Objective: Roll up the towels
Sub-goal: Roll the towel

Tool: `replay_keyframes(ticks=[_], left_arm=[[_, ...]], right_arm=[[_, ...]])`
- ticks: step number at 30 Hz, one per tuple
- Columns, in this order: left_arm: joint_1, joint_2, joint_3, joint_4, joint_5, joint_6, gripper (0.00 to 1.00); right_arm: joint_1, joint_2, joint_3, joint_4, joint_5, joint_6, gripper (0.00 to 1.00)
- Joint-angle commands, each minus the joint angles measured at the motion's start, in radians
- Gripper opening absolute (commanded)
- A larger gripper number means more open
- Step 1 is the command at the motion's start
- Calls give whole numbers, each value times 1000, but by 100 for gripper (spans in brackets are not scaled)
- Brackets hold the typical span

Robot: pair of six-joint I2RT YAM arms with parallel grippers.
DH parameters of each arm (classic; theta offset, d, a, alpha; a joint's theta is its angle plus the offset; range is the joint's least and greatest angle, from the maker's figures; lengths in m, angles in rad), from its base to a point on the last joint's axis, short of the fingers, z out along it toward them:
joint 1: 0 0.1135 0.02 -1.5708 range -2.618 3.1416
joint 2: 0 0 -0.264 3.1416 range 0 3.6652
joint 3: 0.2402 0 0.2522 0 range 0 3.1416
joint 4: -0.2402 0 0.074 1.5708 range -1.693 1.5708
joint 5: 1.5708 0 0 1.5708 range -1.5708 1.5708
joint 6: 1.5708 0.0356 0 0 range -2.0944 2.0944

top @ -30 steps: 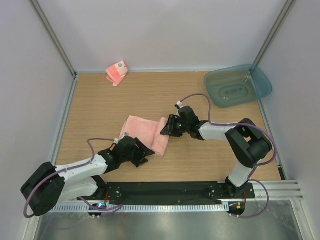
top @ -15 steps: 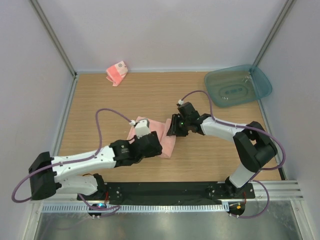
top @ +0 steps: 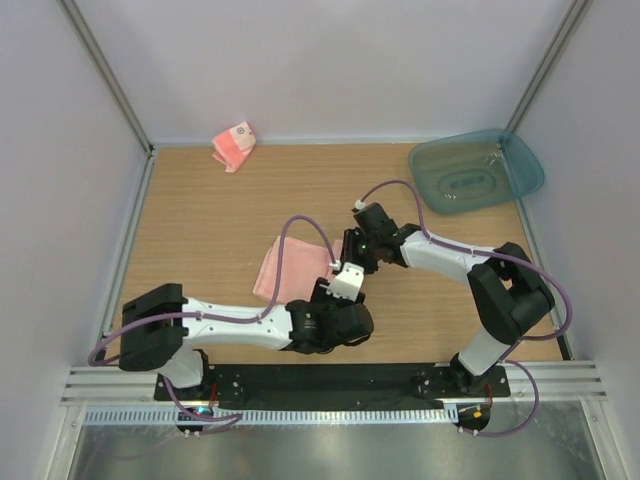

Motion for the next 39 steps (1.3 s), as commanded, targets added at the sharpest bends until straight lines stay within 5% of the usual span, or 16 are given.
replay_keyframes(ticks=[1,10,27,29,37,39], left_arm=[[-3,36,50,96,-100,96,62],[-1,156,34,190,-47,173,69],[30,253,-73,266,4,92,72],[42,247,-106,305,19,83,66],[80,230,-131,325,39,90,14],[80,222,-134,323,39,109,10]], right_arm=[[6,-1,39,-25,-11,-19,36],[8,6,56,-40,-20,-19,36],[8,18,79,-68,-38,-26,36],[8,22,82,-70,-41,-27,36],[8,46,82,-68,-57,-23,36],[8,52,81,-68,-55,-24,36]])
